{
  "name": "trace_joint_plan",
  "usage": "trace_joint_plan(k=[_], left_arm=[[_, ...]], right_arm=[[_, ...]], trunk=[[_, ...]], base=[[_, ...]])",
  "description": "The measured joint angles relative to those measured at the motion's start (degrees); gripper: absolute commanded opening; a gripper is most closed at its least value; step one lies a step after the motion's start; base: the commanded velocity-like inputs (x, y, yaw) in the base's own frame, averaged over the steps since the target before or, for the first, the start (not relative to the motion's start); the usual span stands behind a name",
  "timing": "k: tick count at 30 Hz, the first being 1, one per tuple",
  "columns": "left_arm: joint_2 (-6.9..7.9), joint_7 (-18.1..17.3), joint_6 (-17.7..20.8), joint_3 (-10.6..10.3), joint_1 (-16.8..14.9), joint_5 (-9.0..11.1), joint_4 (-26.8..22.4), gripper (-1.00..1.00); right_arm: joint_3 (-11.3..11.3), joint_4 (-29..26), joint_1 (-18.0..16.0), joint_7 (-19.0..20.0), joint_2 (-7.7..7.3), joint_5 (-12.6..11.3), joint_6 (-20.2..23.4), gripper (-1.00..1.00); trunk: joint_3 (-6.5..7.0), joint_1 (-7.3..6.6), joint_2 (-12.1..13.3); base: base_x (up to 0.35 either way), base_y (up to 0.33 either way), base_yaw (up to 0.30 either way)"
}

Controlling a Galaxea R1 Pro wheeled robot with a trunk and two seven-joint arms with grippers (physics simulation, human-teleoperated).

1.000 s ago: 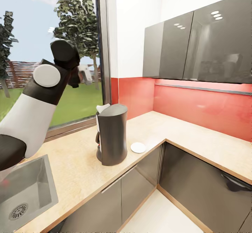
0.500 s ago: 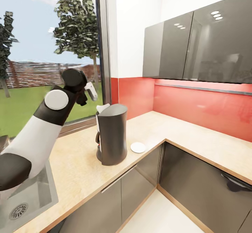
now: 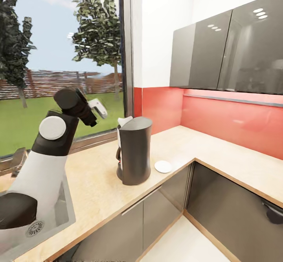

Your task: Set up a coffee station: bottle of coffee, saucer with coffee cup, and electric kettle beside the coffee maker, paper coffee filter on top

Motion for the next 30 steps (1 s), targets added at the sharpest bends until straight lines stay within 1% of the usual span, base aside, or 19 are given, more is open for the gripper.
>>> trace_joint_plan(k=[4,5,8,9,10,11,15,16,17,18,19,20,21,24,25,26,27,28,30], left_arm=[[-0.01,0.0,-0.02,6.46,4.01,1.62,-0.63,1.0],[-0.01,0.0,-0.03,7.17,4.46,2.24,-0.66,1.0],[-0.01,1.54,-0.07,10.49,6.89,8.06,-1.19,1.0],[-0.01,3.36,-0.11,11.42,7.71,10.67,-1.53,1.0],[-0.01,6.77,-0.28,12.68,8.97,14.98,-2.07,1.0],[0.02,14.05,-0.49,13.94,11.5,22.65,-2.59,1.0],[-0.13,28.42,-2.56,14.26,18.64,34.67,-2.99,1.0],[-0.16,29.9,-3.31,14.25,19.65,36.1,-3.1,1.0],[-0.22,32.44,-4.95,14.27,21.47,38.84,-3.36,1.0],[-0.28,36.09,-7.92,14.34,24.42,43.69,-3.7,1.0],[-0.29,37.29,-8.94,14.35,25.55,45.4,-3.79,1.0],[-0.28,41.4,-12.4,14.38,28.99,51.64,-3.96,1.0],[-0.27,43.61,-14.41,14.39,31.12,54.77,-4.0,1.0],[-0.25,48.59,-20.11,14.45,35.57,61.49,-3.97,1.0],[-0.25,49.59,-21.66,14.46,36.68,62.97,-3.9,1.0],[-0.27,52.21,-27.22,14.44,41.03,67.86,-3.82,1.0],[-0.29,53.54,-30.47,14.4,44.55,70.39,-3.77,1.0],[-0.31,54.51,-33.04,14.38,47.11,72.06,-3.76,1.0],[-0.32,55.56,-36.27,14.35,50.38,73.57,-3.71,1.0]], right_arm=[[0.05,0.0,0.0,0.0,0.0,0.0,-0.04,1.0],[0.06,0.0,0.0,0.0,0.0,0.0,-0.04,1.0],[0.15,-0.01,0.0,0.01,0.0,0.0,-0.05,1.0],[0.17,-0.01,0.0,0.01,0.03,0.0,-0.05,1.0],[0.19,-0.01,0.0,0.0,0.06,0.0,-0.05,1.0],[0.2,0.0,0.0,0.0,0.08,0.0,-0.05,1.0],[0.21,0.0,0.0,0.0,0.09,0.0,-0.05,1.0],[0.21,-0.01,0.0,0.0,0.09,0.0,-0.05,1.0],[0.21,0.01,0.0,0.0,0.09,0.0,-0.05,1.0],[0.21,0.0,0.0,0.01,0.09,0.0,-0.05,1.0],[0.21,0.0,0.0,0.01,0.09,0.0,-0.05,1.0],[0.21,0.0,0.0,0.01,0.09,0.03,-0.05,1.0],[0.22,-0.01,0.0,0.01,0.09,0.05,-0.05,1.0],[0.23,-0.01,0.0,0.01,0.09,0.07,-0.05,1.0],[0.22,-0.01,0.0,0.01,0.09,0.07,-0.05,1.0],[0.22,-0.01,0.0,0.01,0.09,0.06,-0.04,1.0],[0.21,-0.01,0.0,0.02,0.09,0.07,-0.04,1.0],[0.21,-0.02,0.0,0.02,0.09,0.08,-0.04,1.0],[0.21,-0.02,0.0,0.02,0.09,0.08,-0.04,1.0]], trunk=[[0.0,0.0,0.0],[0.0,0.0,0.0],[0.0,0.0,0.0],[0.0,0.0,0.0],[0.0,0.0,0.0],[-0.01,0.0,0.0],[-0.01,0.0,0.0],[0.0,0.0,0.0],[-0.01,0.0,0.0],[-0.01,0.0,0.0],[0.0,0.0,0.01],[-0.01,-0.01,-0.01],[-0.01,0.0,0.01],[0.0,0.0,0.0],[0.0,0.0,0.0],[0.0,-0.01,-0.01],[-0.01,0.0,0.01],[-0.01,-0.01,-0.01],[0.0,0.0,0.0]], base=[[0.0,0.0,0.278],[0.0,0.0,0.279],[0.0,0.0,0.279],[0.0,0.0,0.279],[0.0,0.0,0.279],[0.0,0.0,0.279],[0.0,0.0,0.279],[0.0,0.0,0.279],[0.0,0.0,0.279],[0.0,0.0,0.279],[0.0,0.0,0.279],[0.0,0.0,0.279],[0.0,0.0,0.279],[0.0,0.0,0.279],[0.0,0.0,0.279],[0.0,0.0,0.279],[0.0,0.0,0.279],[0.0,0.0,0.278],[0.0,0.0,0.278]])
